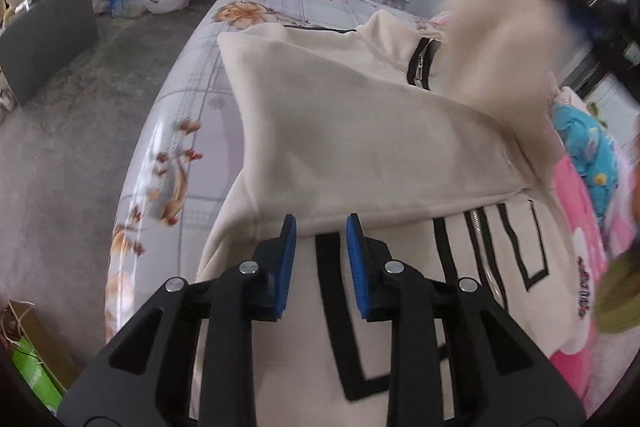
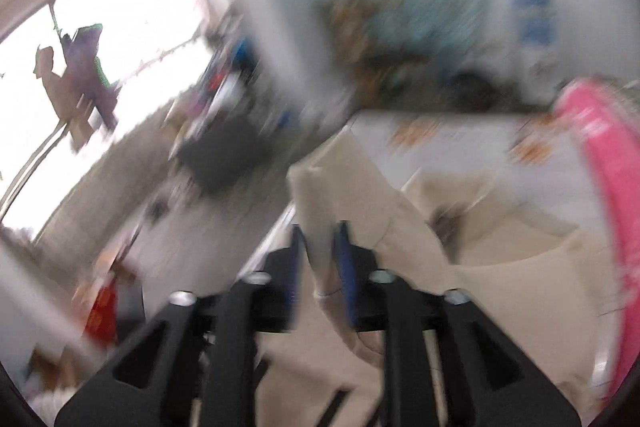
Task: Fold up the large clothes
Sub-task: 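Fold the held sleeve across the jacket body with the right tool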
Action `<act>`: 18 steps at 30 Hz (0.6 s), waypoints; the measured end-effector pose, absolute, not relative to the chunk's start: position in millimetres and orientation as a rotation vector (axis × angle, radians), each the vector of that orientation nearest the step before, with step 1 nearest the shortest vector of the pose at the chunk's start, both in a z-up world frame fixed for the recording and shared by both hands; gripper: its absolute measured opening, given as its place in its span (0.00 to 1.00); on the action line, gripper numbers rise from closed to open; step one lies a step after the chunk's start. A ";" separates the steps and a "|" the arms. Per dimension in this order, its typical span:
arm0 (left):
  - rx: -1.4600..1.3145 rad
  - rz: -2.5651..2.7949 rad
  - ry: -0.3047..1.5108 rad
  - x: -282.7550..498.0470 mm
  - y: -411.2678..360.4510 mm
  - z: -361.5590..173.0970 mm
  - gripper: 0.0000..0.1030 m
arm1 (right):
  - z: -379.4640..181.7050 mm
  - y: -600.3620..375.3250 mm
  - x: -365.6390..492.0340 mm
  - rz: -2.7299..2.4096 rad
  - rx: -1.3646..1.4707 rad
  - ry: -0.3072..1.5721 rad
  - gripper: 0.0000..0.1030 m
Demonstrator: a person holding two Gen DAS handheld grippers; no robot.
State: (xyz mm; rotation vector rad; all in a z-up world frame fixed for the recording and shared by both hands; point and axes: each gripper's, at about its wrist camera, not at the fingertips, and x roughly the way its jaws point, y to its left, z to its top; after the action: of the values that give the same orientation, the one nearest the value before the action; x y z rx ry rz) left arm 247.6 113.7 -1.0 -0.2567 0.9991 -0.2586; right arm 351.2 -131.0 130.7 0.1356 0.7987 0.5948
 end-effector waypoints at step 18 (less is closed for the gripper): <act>-0.150 -0.216 0.976 311.7 80.3 -8.6 0.26 | 41.2 -372.2 385.8 0.135 0.257 0.944 0.28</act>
State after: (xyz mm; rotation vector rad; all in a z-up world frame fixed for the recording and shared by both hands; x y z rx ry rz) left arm 311.7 80.3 -8.6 -0.1502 0.9761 -0.2160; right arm 385.8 -372.2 41.2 0.2572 0.9438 0.1353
